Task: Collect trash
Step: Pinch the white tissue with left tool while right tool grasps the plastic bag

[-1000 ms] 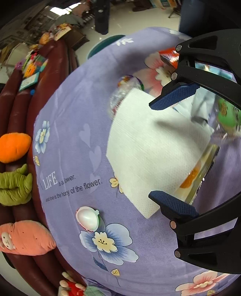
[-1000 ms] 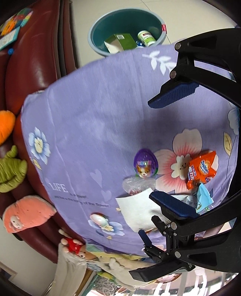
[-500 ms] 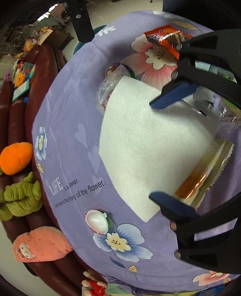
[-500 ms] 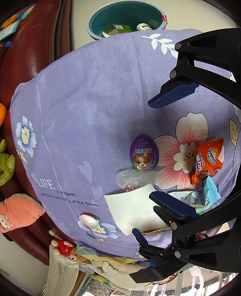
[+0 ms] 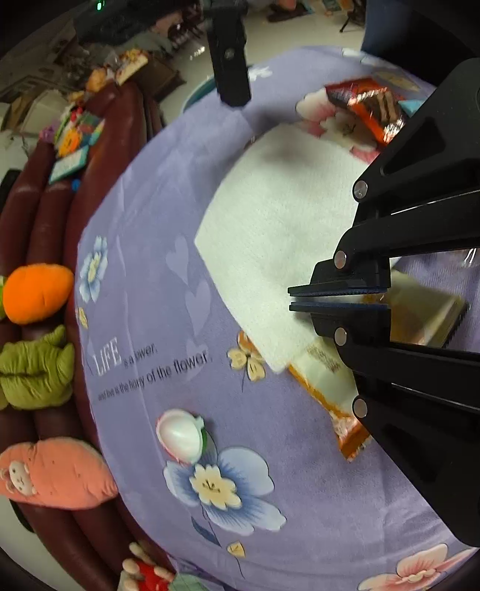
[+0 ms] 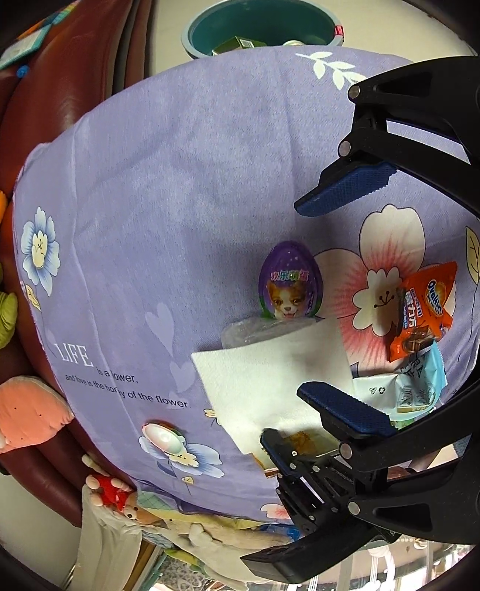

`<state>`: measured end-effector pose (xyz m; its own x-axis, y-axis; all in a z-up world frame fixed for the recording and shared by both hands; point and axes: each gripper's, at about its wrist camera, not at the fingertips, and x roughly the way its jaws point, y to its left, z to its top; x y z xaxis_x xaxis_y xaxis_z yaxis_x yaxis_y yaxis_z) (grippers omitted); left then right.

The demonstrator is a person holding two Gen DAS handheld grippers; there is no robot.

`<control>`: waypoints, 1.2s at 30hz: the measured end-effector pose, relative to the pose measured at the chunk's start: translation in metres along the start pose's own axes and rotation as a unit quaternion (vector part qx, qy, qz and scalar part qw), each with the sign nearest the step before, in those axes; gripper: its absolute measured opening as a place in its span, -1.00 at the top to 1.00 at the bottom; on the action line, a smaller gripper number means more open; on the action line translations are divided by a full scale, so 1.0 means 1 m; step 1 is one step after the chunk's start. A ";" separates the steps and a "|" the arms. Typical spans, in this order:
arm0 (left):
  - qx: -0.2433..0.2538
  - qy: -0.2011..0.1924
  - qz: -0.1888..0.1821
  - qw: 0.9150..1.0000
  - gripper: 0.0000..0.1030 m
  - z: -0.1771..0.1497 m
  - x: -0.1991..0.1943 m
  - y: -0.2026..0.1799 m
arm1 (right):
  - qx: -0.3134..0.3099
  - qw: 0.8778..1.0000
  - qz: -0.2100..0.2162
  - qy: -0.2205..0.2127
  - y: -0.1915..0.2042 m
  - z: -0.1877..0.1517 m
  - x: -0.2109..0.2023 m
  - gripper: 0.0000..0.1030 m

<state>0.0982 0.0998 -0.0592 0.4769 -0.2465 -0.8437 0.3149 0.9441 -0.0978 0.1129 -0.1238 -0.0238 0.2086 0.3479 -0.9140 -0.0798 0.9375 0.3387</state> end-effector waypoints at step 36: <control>0.015 0.014 -0.034 0.999 0.79 0.019 -0.003 -0.013 | -0.002 1.000 0.013 0.006 -0.014 0.003 0.004 -0.69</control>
<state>0.1090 0.0843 -0.0455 0.4298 -0.3034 -0.8504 0.3702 0.9183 -0.1405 0.1178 -0.1358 -0.0316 0.1940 0.3728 -0.9074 -0.0884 0.9278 0.3623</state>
